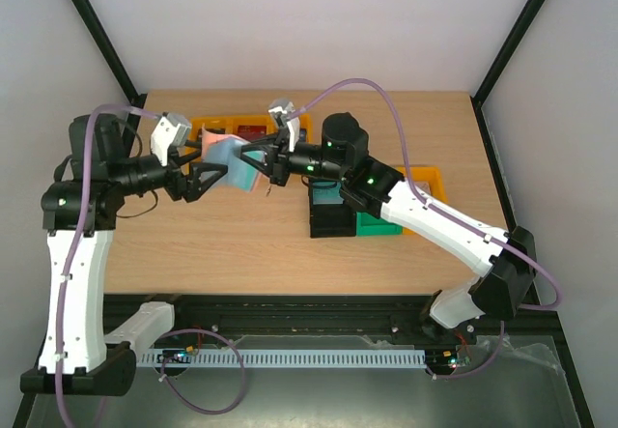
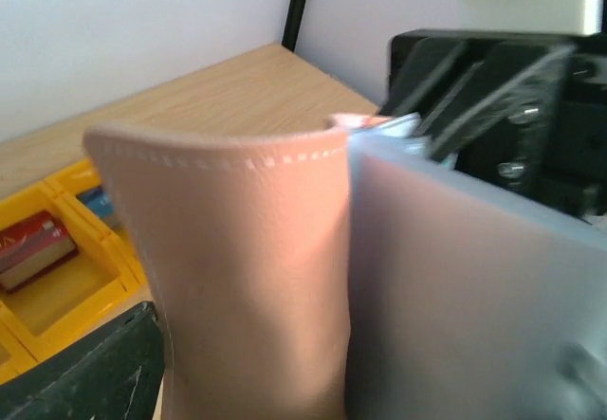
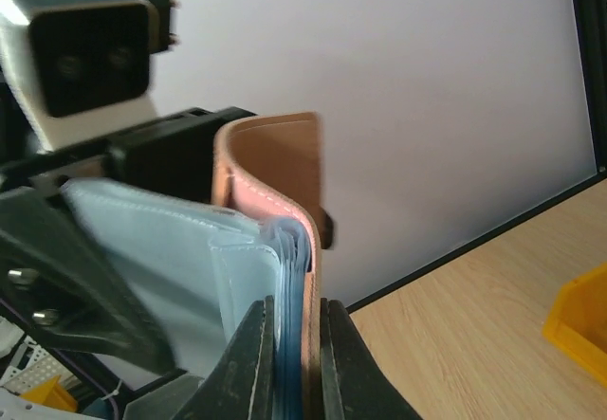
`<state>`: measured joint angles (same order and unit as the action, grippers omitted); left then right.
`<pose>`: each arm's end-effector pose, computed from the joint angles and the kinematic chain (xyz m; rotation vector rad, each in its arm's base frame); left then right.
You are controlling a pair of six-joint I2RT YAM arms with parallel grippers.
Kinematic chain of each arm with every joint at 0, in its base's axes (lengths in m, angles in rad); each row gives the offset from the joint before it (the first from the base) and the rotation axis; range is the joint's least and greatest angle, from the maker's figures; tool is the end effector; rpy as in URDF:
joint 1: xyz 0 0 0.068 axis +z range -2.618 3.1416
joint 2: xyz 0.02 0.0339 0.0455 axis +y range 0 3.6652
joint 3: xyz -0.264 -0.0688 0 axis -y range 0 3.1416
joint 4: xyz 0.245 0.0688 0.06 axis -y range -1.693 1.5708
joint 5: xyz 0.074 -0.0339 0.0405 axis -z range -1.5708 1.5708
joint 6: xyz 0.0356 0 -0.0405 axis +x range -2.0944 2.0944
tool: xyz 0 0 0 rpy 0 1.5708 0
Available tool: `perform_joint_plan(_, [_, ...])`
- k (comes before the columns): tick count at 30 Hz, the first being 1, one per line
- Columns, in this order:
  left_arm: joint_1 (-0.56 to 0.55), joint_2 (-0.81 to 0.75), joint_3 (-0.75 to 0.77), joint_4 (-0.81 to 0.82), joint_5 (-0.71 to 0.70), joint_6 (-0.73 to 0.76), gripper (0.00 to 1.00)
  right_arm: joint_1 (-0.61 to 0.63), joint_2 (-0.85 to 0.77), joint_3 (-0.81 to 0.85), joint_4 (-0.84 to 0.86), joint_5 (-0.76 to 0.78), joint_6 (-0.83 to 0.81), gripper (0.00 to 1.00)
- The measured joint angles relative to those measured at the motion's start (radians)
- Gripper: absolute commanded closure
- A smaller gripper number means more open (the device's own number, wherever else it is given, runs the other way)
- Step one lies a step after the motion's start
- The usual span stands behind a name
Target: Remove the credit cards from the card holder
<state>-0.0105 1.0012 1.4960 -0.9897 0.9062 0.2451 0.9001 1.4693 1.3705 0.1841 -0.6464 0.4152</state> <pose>0.1489 -0.0296 0.4594 0.7755 1.7817 -0.7720 0.1976 0.2836 0.4204 -0.9545 1.4186 1.4952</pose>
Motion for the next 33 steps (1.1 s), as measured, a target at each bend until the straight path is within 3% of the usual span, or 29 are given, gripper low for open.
perform_joint_plan(5, [-0.032,0.021,-0.081,0.061,-0.04,-0.026,0.19,0.004,0.0,0.002,-0.004,0.003,0.02,0.98])
perform_joint_plan(7, [-0.055,0.024,-0.101,0.076,-0.051,-0.036,0.25,0.003,0.0,0.002,-0.004,0.003,0.028,0.98])
perform_joint_plan(9, [-0.074,0.024,-0.108,0.089,-0.058,-0.049,0.44,0.003,0.0,0.003,-0.003,0.003,0.038,0.98])
perform_joint_plan(12, [-0.095,0.024,-0.111,0.107,-0.061,-0.069,0.93,0.003,0.0,0.005,-0.003,0.011,0.04,0.98])
perform_joint_plan(13, [-0.1,0.023,-0.112,0.111,-0.056,-0.076,0.97,0.001,0.0,0.005,-0.004,0.014,0.04,0.93])
perform_joint_plan(16, [-0.11,0.021,-0.111,0.099,-0.015,-0.074,0.98,-0.01,0.001,0.007,-0.016,0.002,0.015,0.6])
perform_joint_plan(21, [-0.107,0.029,-0.088,0.072,0.026,-0.07,0.98,-0.05,-0.028,-0.041,-0.002,-0.054,0.002,0.38])
perform_joint_plan(27, [-0.096,0.037,-0.066,0.047,0.062,-0.051,0.98,-0.122,-0.146,-0.215,0.095,-0.185,0.037,0.34])
perform_joint_plan(33, [-0.095,0.037,-0.059,0.011,0.105,-0.027,0.98,-0.125,-0.145,-0.233,0.139,-0.247,0.043,0.45])
